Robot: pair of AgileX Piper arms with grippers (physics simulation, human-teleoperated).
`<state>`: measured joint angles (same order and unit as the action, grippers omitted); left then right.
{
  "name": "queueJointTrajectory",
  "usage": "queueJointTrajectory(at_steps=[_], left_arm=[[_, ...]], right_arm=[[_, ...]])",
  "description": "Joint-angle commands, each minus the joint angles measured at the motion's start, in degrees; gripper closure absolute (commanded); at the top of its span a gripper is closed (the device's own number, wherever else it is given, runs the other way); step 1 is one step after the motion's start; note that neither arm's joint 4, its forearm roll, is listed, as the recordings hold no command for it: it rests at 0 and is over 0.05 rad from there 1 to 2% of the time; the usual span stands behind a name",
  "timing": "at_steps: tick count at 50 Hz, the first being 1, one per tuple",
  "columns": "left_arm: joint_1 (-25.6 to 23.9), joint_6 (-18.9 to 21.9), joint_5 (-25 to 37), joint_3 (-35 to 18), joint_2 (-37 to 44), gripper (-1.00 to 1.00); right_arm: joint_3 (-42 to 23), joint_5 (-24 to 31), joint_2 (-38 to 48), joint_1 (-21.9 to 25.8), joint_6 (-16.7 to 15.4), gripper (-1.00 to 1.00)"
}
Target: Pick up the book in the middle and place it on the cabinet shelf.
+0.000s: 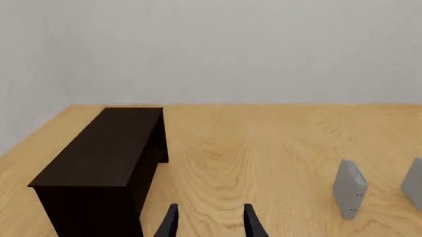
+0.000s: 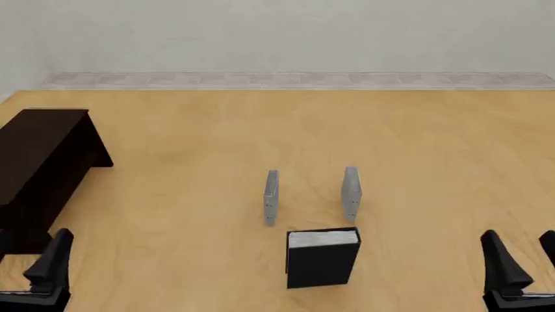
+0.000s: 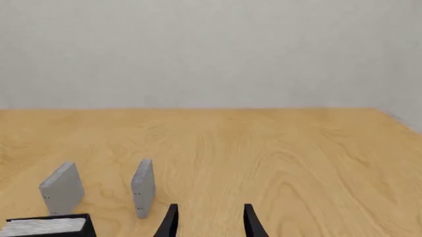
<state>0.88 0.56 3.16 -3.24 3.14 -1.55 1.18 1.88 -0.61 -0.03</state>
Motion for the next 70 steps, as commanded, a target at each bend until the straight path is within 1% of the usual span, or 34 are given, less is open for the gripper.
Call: queueJointTrajectory(at_steps=[1, 3, 5, 6, 7, 8, 10, 19, 21, 28, 31, 33, 35, 36, 38, 41, 44, 45, 46, 48, 49, 51, 54, 55, 56, 57, 61, 63, 65, 66, 67, 68, 69, 70], left_arm=[[-0.96, -1.01, -2.35, 2.08, -3.10, -1.00], [-1.67, -0.89, -1.74, 1.22, -3.03, -1.00], [-2.21, -4.09, -1.15, 0.78, -3.07, -1.00], [-2.10, -3.09, -0.67, 0.45, -3.08, -1.00], [-2.96, -0.65, -0.34, 0.13, -3.10, -1.00], [-3.73, 0.04, 0.15, -0.21, -3.11, -1.00], [-3.98, -1.34, 0.90, -1.08, -3.12, -1.00], [-5.22, -1.25, 4.23, -6.62, -3.12, -1.00], [-5.98, -2.33, 5.75, -9.38, -3.12, -1.00], [-8.56, -1.15, 10.10, -15.38, -2.69, -1.00], [-10.26, -0.30, 9.57, -17.27, 0.14, -1.00], [-12.20, -2.15, 8.81, -18.53, 2.35, -1.00], [-12.55, -1.82, 8.35, -19.42, 3.82, -1.00], [-15.04, 0.61, 6.89, -21.02, 6.98, -1.00], [-16.65, 0.57, 5.65, -22.46, 10.05, -1.00], [-19.13, 3.35, 3.05, -23.12, 13.26, -1.00], [-19.11, 1.80, 1.40, -23.40, 15.70, -1.00], [-19.87, -0.90, 0.34, -23.77, 17.28, -1.00], [-21.61, -1.60, -1.37, -24.13, 19.32, -1.00], [-22.71, -0.76, -1.94, -24.45, 21.21, -1.00], [-24.05, 0.62, -2.63, -24.54, 23.39, -1.00], [-27.68, 0.76, -3.55, -24.88, 26.79, -1.00], [-31.20, 7.11, -4.32, -25.58, 31.48, -1.00], [-31.32, 6.10, -4.23, -26.42, 31.96, -1.00], [-32.27, 3.43, -3.63, -27.64, 32.41, -1.00], [-33.09, 3.03, -2.93, -28.88, 32.76, -1.00], [-36.45, 5.66, -1.12, -32.75, 36.66, -1.00], [-38.14, 4.56, 0.01, -34.61, 37.45, -1.00], [-39.79, 3.45, 0.73, -36.30, 38.48, -1.00], [-39.79, 3.45, 0.73, -36.31, 38.48, -1.00], [-41.80, 6.43, 1.23, -37.76, 40.23, -1.00], [-41.81, 6.43, 1.23, -37.78, 40.24, -1.00], [-42.89, 8.29, 1.34, -38.79, 41.72, -1.00], [-44.26, 8.07, 1.78, -39.73, 42.92, -1.00]], right_arm=[[1.42, -2.75, 0.00, 0.45, 0.63, -1.00], [1.48, -2.82, -0.03, 0.26, 0.84, -1.00], [1.49, -2.67, -0.20, 0.13, 0.85, -1.00], [1.49, -2.72, -0.22, 0.02, 1.03, -1.00], [1.47, -2.73, -0.23, 0.07, 1.04, -1.00], [1.47, -2.87, -0.16, -0.03, 1.12, -1.00], [1.41, -2.65, -0.53, -0.27, 1.44, -1.00], [1.42, -2.60, -0.74, -0.14, 1.37, -1.00], [1.29, -2.45, -0.87, 0.05, 1.45, -1.00], [1.25, -2.38, -0.98, 0.47, 1.88, -1.00], [1.39, -2.60, -0.78, 0.60, 1.98, -1.00], [1.25, -2.42, -0.98, 0.54, 2.45, -1.00], [1.17, -2.45, -0.95, 0.51, 2.22, -1.00], [1.22, -2.47, -0.99, 0.51, 2.18, -1.00], [1.29, -2.36, -1.03, 0.68, 2.33, -1.00], [1.29, -2.20, -1.38, 0.90, 2.90, -1.00], [1.13, -2.38, -1.18, 0.92, 3.06, -1.00], [1.06, -2.49, -1.12, 0.92, 3.04, -1.00], [1.03, -2.35, -1.12, 0.91, 3.25, -1.00], [1.14, -2.30, -1.23, 0.96, 3.22, -1.00], [1.22, -2.24, -1.31, 1.11, 3.04, -1.00], [1.25, -2.14, -1.40, 1.32, 2.98, -1.00], [1.30, -2.14, -1.57, 2.12, 3.28, -1.00], [1.36, -2.14, -1.58, 2.19, 3.26, -1.00], [1.40, -2.13, -1.63, 2.28, 3.47, -1.00], [1.40, -2.04, -1.63, 2.33, 3.53, -1.00], [1.45, -1.83, -1.61, 2.57, 3.54, -1.00], [1.35, -1.78, -1.71, 3.00, 3.52, -1.00], [1.43, -1.40, -1.53, 4.08, 1.61, -1.00], [1.43, -1.40, -1.53, 4.08, 1.61, -1.00], [1.41, -1.25, -1.68, 4.09, 2.57, -1.00], [1.41, -1.25, -1.68, 4.09, 2.57, -1.00], [1.40, -1.08, -1.61, 4.03, 3.08, -1.00], [1.40, -1.00, -1.52, 4.05, 3.14, -1.00]])
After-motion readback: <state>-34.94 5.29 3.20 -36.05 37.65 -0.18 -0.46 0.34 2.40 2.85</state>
